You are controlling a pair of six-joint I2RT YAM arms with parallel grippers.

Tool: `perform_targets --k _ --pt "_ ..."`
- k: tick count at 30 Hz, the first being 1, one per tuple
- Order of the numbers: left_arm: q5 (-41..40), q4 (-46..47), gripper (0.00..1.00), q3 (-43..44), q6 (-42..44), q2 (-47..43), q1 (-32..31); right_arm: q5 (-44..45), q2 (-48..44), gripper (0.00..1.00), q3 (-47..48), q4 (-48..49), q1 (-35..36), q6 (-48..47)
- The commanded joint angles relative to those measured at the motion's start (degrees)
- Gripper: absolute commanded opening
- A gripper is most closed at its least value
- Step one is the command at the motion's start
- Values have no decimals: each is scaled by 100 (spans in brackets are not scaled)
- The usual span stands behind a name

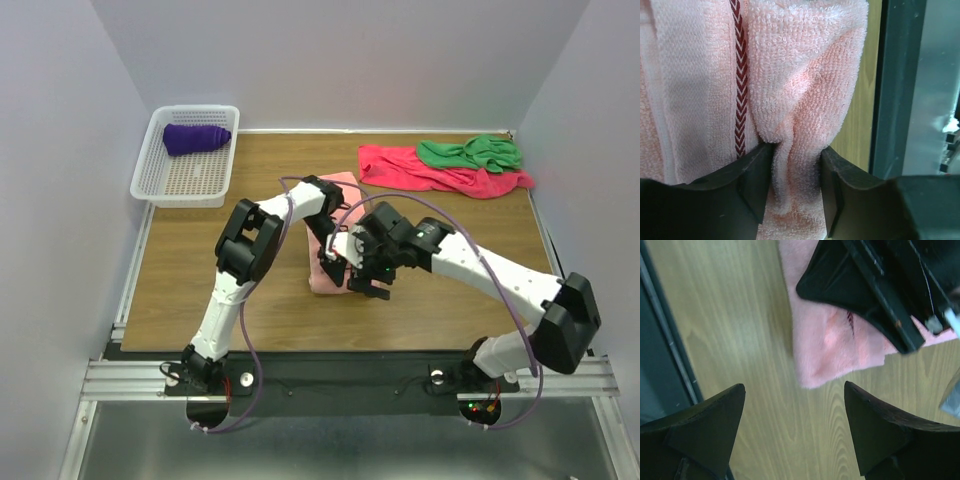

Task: Roll the towels
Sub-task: Roll the towel

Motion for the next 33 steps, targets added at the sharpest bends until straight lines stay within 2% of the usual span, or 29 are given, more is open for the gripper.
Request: perform_targets --k 1,4,8,19,23,25,26,27,29,32,33 --pt "-509 166 54 71 56 337 87 971 220 85 28 953 476 353" --pt "-518 166 56 62 30 399 131 1419 396 85 -121 1349 863 503" --pt "-562 166 59 36 64 390 158 1817 581 84 -543 1833 979 617" --pt "-579 166 61 -78 187 355 202 2099 362 84 -1703 3432 987 442" --pt "-571 166 61 -148 214 320 210 1905 450 79 -1897 3565 979 275" --pt "-562 166 62 -148 232 294 219 1826 554 68 -1976 3714 970 266" --pt "-553 166 63 -157 240 276 228 1791 599 58 -2002 3723 979 275" --pt "-527 184 66 -157 258 198 237 1730 651 42 -2046 3741 961 301" --pt "-535 184 69 -192 275 -13 272 1502 704 31 -2064 3776 821 467" --pt "-579 175 76 -307 276 -425 342 1001 687 1 -2038 3768 601 643" --pt "-605 175 79 -324 249 -549 368 869 643 0 -2012 3750 540 679"
